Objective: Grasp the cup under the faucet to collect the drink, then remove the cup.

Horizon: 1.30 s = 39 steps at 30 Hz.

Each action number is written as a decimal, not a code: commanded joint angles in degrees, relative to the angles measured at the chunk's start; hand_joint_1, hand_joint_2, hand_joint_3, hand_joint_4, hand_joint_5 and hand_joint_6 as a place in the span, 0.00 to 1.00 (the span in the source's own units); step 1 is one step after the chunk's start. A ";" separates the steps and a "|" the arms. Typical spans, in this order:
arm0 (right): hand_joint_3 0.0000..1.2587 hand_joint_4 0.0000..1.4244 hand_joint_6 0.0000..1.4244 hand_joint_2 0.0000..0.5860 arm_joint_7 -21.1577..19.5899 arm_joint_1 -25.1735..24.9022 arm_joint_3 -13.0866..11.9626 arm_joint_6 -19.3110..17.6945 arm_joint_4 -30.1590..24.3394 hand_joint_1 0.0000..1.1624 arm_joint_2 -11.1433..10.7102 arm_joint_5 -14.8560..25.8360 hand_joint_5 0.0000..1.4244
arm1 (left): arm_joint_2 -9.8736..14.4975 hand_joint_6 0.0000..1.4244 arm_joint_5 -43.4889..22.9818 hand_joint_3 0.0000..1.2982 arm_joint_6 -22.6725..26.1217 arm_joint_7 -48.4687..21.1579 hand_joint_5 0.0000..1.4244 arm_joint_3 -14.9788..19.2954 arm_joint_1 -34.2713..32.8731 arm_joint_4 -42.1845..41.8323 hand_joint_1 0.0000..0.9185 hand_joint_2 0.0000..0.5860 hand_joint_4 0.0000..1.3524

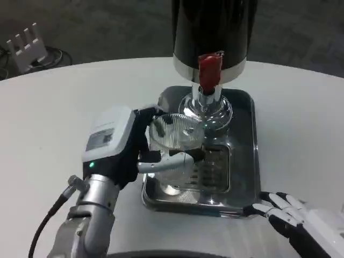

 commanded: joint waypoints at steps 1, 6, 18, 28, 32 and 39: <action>0.15 0.02 0.00 0.70 -1.31 1.11 -1.15 -0.82 -0.29 0.43 -0.01 1.06 0.00 | -0.58 0.61 3.17 0.64 0.94 4.63 0.67 -2.18 -3.36 2.21 0.66 0.05 0.66; 0.15 0.02 0.00 0.70 -2.16 2.91 -3.73 -1.61 -0.66 0.43 -0.25 3.09 0.00 | -1.83 0.59 4.69 0.64 2.41 6.61 0.66 -4.63 -6.83 6.36 0.64 0.06 0.66; 0.15 0.02 0.00 0.70 -2.83 6.36 -6.31 -4.23 -0.62 0.43 -0.71 4.88 0.00 | -4.22 0.58 4.18 0.64 2.91 11.68 0.66 -6.73 -8.16 12.73 0.60 0.07 0.65; 0.15 0.02 0.00 0.70 -2.81 6.41 -6.03 -4.42 -0.17 0.43 -0.56 4.70 0.00 | -5.96 0.58 4.57 0.64 2.90 17.96 0.67 -8.83 -7.14 16.25 0.55 0.08 0.65; 0.15 0.02 0.00 0.70 -2.82 6.48 -6.38 -4.41 0.17 0.43 -0.70 4.86 0.00 | -6.72 0.58 5.10 0.64 3.14 20.60 0.67 -9.58 -7.26 17.06 0.53 0.08 0.65; 0.15 0.02 0.00 0.70 -2.70 6.20 -6.18 -4.40 0.66 0.43 -0.89 4.72 0.00 | -6.94 0.57 4.95 0.64 3.79 21.37 0.67 -10.28 -8.21 18.48 0.52 0.09 0.65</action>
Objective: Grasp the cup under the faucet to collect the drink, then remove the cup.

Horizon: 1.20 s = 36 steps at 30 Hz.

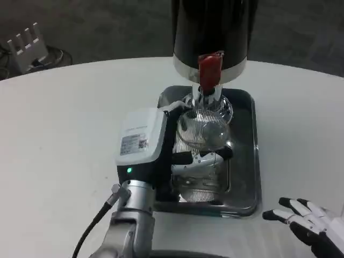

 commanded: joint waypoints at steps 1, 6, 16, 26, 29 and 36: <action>0.15 0.02 0.00 0.70 -0.44 0.13 -0.13 -0.73 0.78 0.43 -0.45 0.33 0.00 | 0.19 0.57 0.30 0.64 0.81 0.90 0.67 -0.63 -0.57 1.46 0.52 0.09 0.65; 0.15 0.02 0.00 0.70 -0.71 -0.21 -0.23 -0.50 1.46 0.43 -0.29 0.50 0.00 | 0.50 0.57 -0.06 0.64 1.02 1.05 0.67 -0.59 -0.96 2.01 0.51 0.10 0.65; 0.15 0.03 0.00 0.71 -1.42 -0.23 -0.19 -0.71 1.43 0.43 -0.01 0.25 0.00 | 3.04 0.48 -2.14 0.15 -2.04 3.01 0.54 0.23 0.98 2.02 0.21 0.06 0.32; 0.15 0.03 0.00 0.72 -1.54 0.28 -0.32 -0.85 1.34 0.43 0.03 0.65 0.00 | 4.81 0.28 -4.22 0.00 -3.89 -0.83 0.25 0.35 1.43 2.12 0.10 0.00 0.02; 0.15 0.03 0.00 0.72 -1.60 0.42 -0.74 -0.93 1.39 0.43 -0.09 1.04 0.00 | 4.73 0.19 -4.75 0.00 -3.99 -3.16 0.15 0.10 1.51 2.22 0.08 0.00 0.00; 0.15 0.03 0.00 0.71 -1.55 0.65 -1.33 -1.00 1.51 0.44 -0.17 1.85 0.00 | 3.42 0.00 -6.32 0.00 -3.86 -6.75 0.02 -0.13 1.55 2.91 0.07 0.04 0.00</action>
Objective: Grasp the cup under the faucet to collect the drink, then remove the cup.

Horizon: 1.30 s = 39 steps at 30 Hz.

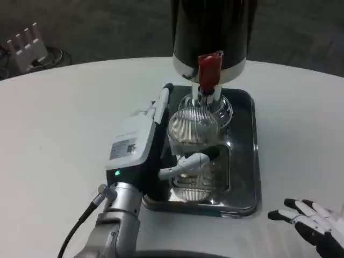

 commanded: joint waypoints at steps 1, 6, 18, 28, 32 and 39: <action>0.15 0.03 0.00 0.71 -0.72 0.69 -0.37 -0.86 -0.01 0.44 -0.11 0.88 0.00 | -0.56 0.00 -0.41 0.00 -0.22 -0.87 0.02 -0.44 1.29 0.79 0.07 0.04 0.00; 0.15 0.03 0.00 0.71 -0.80 0.93 -0.34 -0.90 -0.22 0.45 -0.07 0.90 0.00 | -1.06 0.00 -0.30 0.00 0.27 -1.04 0.01 -0.55 1.11 0.69 0.06 0.06 0.00; 0.15 0.03 0.00 0.71 -0.76 1.66 -0.51 -1.10 -0.67 0.45 -0.08 0.97 0.00 | -0.73 0.00 -0.87 0.00 -0.23 -1.99 0.00 -0.36 1.62 -0.22 0.03 0.07 0.00; 0.15 0.03 0.00 0.71 -0.98 3.09 -1.09 -1.71 -1.22 0.45 0.09 1.23 0.00 | -0.22 0.00 -1.31 0.00 -0.97 -4.77 0.00 -0.51 1.43 -0.52 0.00 0.08 0.00; 0.15 0.03 0.00 0.72 -0.98 3.24 -1.28 -1.87 -1.42 0.45 0.12 1.24 0.00 | -0.20 0.00 -1.19 0.00 -0.57 -5.72 0.00 -0.45 1.65 -1.34 0.00 0.08 0.00; 0.15 0.03 0.00 0.72 -1.10 3.59 -1.56 -2.08 -1.55 0.45 0.40 1.55 0.00 | 0.50 0.00 -1.45 0.00 1.24 -8.37 0.00 0.46 3.75 -5.45 0.00 0.09 0.00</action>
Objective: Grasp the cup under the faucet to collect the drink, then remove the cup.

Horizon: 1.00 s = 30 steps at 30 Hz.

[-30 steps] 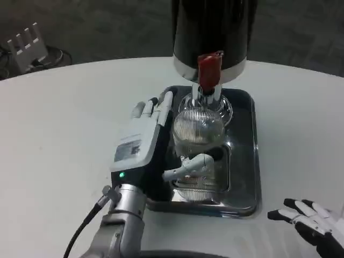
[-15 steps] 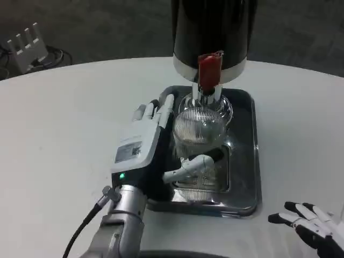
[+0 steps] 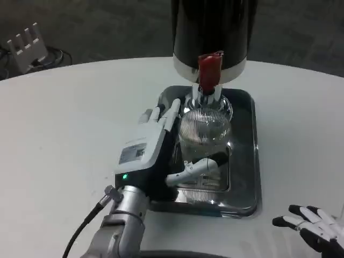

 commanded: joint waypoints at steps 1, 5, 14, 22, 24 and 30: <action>0.15 0.03 0.00 0.72 -0.73 0.74 -0.18 -0.99 -1.03 0.45 0.33 0.45 0.00 | 1.27 0.00 -0.76 0.00 1.76 -2.25 0.00 1.14 3.19 -4.37 0.00 0.09 0.00; 0.15 0.03 0.00 0.72 -0.76 0.59 0.29 -1.21 -0.70 0.45 0.47 0.16 0.00 | 2.20 0.00 -2.00 0.00 3.45 -4.00 0.00 3.46 6.98 -10.93 0.00 0.07 0.00; 0.15 0.03 0.00 0.72 -0.36 -0.38 1.31 -0.88 -0.27 0.44 0.58 -0.41 0.00 | 2.54 0.00 -4.81 0.00 9.83 -9.91 0.00 10.09 17.31 -33.92 0.00 0.05 0.00; 0.15 0.03 0.00 0.72 0.34 -1.67 2.48 0.15 0.06 0.44 0.39 -1.26 0.00 | -0.60 0.23 -26.55 0.25 14.38 -24.59 0.26 18.98 11.79 -45.54 0.00 0.22 0.27; 0.15 0.03 0.00 0.72 0.24 -1.76 2.47 0.28 0.08 0.44 0.50 -1.26 0.00 | -0.92 0.26 -28.97 0.29 15.57 -26.60 0.29 19.12 10.54 -46.50 0.00 0.23 0.30; 0.15 0.04 0.00 0.72 0.33 -1.90 2.14 0.58 0.12 0.44 0.22 -0.97 0.00 | -1.56 0.21 -36.36 0.28 19.81 -33.60 0.25 18.45 6.91 -47.18 0.00 0.21 0.22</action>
